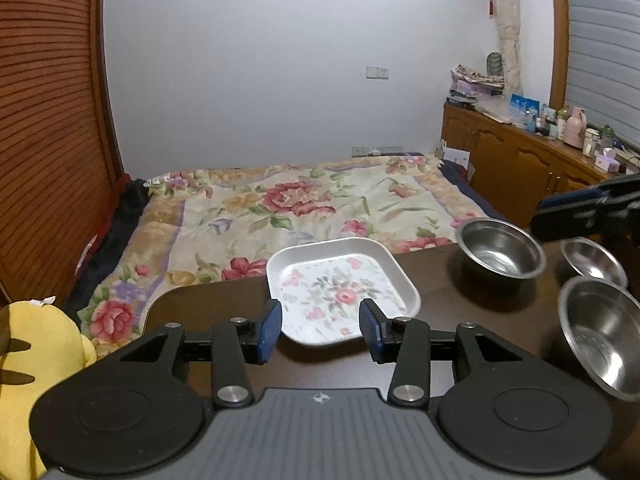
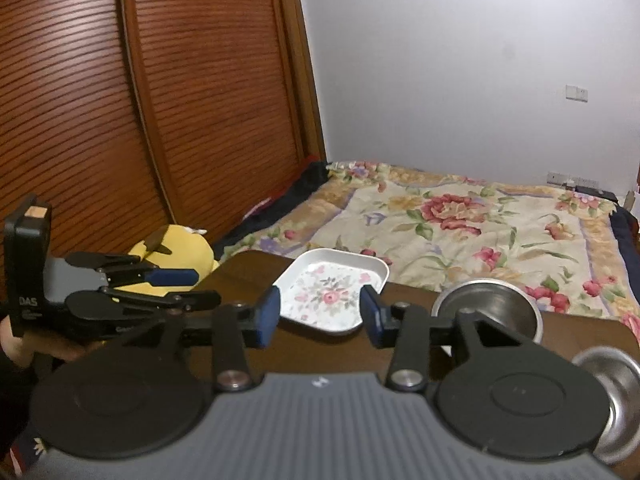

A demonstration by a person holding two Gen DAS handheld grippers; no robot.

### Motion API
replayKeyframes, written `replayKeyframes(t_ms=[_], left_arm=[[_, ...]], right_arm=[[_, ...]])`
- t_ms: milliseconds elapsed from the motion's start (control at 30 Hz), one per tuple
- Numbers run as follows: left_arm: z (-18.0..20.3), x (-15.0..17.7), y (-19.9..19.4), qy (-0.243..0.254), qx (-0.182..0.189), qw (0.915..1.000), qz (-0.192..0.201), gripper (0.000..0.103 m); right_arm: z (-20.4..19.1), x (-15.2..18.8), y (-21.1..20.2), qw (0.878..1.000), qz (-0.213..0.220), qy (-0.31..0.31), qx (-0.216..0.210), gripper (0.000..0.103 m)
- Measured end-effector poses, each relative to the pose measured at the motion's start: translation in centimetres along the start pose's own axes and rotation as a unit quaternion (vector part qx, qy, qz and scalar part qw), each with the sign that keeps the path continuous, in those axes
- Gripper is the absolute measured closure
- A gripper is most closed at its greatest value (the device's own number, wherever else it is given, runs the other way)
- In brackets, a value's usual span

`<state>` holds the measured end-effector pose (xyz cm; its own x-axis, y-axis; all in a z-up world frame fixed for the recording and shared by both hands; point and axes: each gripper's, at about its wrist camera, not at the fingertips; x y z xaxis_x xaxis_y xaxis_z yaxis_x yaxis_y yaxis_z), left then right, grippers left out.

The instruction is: Organize plates and bowls

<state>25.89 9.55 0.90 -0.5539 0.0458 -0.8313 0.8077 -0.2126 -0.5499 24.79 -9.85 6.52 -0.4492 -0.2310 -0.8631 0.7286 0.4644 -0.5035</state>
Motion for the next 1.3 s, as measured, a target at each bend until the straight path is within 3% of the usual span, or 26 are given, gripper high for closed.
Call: replayKeyframes(t_ms=[333,633,767,967,1300], left_arm=[[-2.4,-1.2,7.1,-0.019,-0.003,0.9993,-0.033,0.057],[-4.5,-1.1,11.1,-0.048,0.0,0.9972,-0.057,0.06],[-4.8,-1.0,12.2,-0.047,0.0,0.9968,-0.064,0.064],[-5.1,-0.7,13.2,-0.052,0.001,0.996,-0.072,0.072],[-4.9,-0.4,13.5,-0.051,0.004,0.9957,-0.078,0.081]], right_arm=[[2.3,-1.0,8.7,0.995,-0.095,0.037,-0.013,0.058],[4.1,-0.6,14.3,0.987,-0.15,0.048,0.005,0.059],[4.9,-0.4,15.7,0.985,-0.163,0.054,0.009,0.06],[5.9,-0.2,17.5,0.982,-0.178,0.068,0.003,0.072],[6.4,0.2,18.5,0.98,-0.186,0.074,-0.006,0.081]])
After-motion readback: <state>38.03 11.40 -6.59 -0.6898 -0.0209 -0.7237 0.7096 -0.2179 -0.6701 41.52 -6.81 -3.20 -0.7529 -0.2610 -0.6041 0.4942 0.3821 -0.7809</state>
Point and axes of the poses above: each gripper's, at about its wrist camera, not at the fingertips, and y roughly the way its jaws point, z to its right, x to its underside, and after that the axes turned 7 degrees about -y, right-handed
